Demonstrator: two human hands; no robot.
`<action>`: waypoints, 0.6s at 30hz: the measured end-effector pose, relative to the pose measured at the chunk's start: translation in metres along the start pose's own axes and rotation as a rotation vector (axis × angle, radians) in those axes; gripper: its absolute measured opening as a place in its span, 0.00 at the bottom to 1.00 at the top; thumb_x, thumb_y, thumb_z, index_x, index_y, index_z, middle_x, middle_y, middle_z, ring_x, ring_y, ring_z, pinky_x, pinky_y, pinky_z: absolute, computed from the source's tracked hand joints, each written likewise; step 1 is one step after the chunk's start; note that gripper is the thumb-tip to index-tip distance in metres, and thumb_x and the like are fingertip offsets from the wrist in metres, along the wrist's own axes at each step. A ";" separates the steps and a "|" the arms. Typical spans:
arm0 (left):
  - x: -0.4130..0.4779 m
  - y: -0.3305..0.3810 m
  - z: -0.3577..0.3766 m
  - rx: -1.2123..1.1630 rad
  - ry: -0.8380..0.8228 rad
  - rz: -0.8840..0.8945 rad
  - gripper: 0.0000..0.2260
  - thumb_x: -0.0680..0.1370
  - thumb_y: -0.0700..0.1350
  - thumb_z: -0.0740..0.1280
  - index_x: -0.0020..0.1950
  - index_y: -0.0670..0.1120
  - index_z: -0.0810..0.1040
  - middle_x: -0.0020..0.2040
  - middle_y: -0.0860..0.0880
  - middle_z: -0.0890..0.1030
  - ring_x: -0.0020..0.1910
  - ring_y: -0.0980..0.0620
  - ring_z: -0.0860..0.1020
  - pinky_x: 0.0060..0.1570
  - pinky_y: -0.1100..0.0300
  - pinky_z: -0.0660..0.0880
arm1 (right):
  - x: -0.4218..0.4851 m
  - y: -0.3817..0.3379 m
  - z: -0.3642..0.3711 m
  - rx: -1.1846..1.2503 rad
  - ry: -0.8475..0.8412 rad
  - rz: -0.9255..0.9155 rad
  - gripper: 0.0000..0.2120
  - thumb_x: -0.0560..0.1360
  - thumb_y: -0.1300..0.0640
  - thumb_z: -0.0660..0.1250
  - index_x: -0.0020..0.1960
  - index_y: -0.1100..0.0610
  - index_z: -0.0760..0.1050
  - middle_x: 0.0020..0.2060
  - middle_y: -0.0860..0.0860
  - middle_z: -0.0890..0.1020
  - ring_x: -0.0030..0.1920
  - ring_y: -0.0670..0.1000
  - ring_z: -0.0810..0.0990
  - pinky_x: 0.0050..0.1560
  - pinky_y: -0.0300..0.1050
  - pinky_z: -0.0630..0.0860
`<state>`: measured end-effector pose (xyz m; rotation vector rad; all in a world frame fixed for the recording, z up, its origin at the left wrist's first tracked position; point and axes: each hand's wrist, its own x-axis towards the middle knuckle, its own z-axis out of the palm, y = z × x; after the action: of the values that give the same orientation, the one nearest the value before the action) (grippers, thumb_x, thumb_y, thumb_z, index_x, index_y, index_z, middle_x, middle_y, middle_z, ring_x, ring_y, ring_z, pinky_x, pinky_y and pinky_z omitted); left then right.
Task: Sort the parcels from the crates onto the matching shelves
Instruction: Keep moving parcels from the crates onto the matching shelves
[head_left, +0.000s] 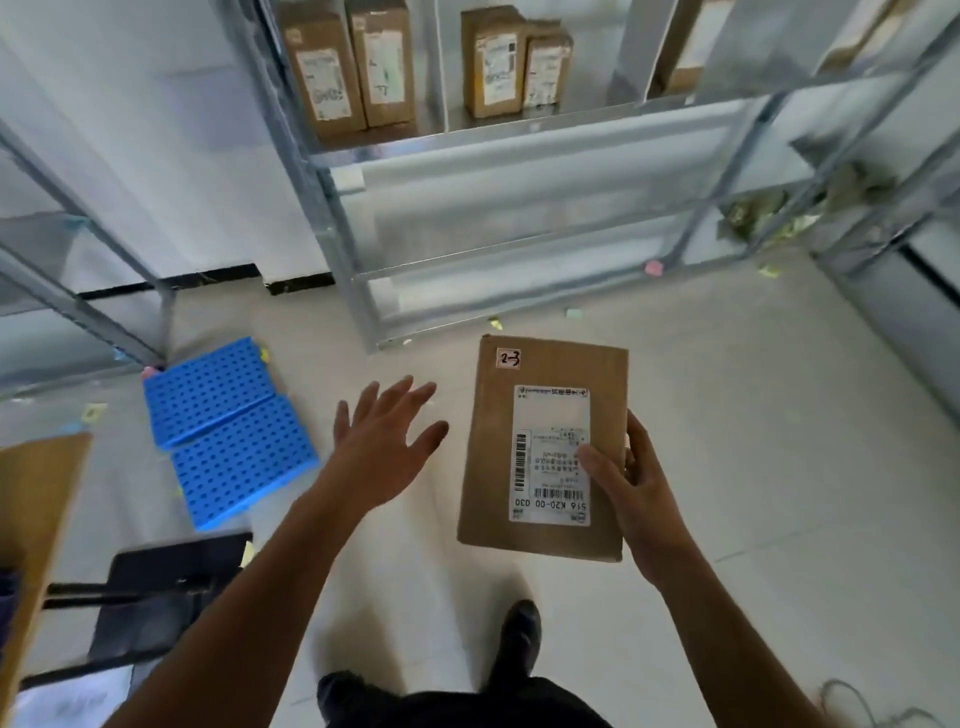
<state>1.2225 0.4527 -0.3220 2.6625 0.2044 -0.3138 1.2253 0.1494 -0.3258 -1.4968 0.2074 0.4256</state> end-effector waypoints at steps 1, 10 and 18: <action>0.012 0.020 0.004 0.009 -0.002 0.022 0.29 0.81 0.68 0.51 0.81 0.64 0.54 0.84 0.56 0.52 0.83 0.48 0.45 0.78 0.41 0.39 | 0.005 -0.004 -0.019 0.011 0.012 -0.001 0.41 0.66 0.36 0.80 0.74 0.32 0.65 0.59 0.45 0.85 0.57 0.55 0.87 0.47 0.54 0.86; 0.117 0.154 0.028 -0.019 -0.058 0.159 0.31 0.79 0.70 0.51 0.81 0.62 0.58 0.83 0.56 0.55 0.83 0.48 0.47 0.80 0.40 0.45 | 0.055 -0.044 -0.131 0.113 0.190 -0.038 0.42 0.67 0.36 0.79 0.76 0.35 0.64 0.58 0.48 0.86 0.57 0.56 0.87 0.50 0.58 0.86; 0.264 0.219 0.027 -0.015 -0.077 0.289 0.30 0.80 0.69 0.51 0.81 0.61 0.60 0.83 0.54 0.57 0.83 0.45 0.50 0.79 0.40 0.49 | 0.146 -0.092 -0.188 0.151 0.330 -0.073 0.38 0.70 0.44 0.76 0.77 0.38 0.64 0.57 0.51 0.86 0.56 0.59 0.87 0.48 0.59 0.86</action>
<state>1.5144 0.2704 -0.3211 2.6127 -0.2004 -0.3179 1.4179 -0.0173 -0.3121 -1.4142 0.4340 0.0986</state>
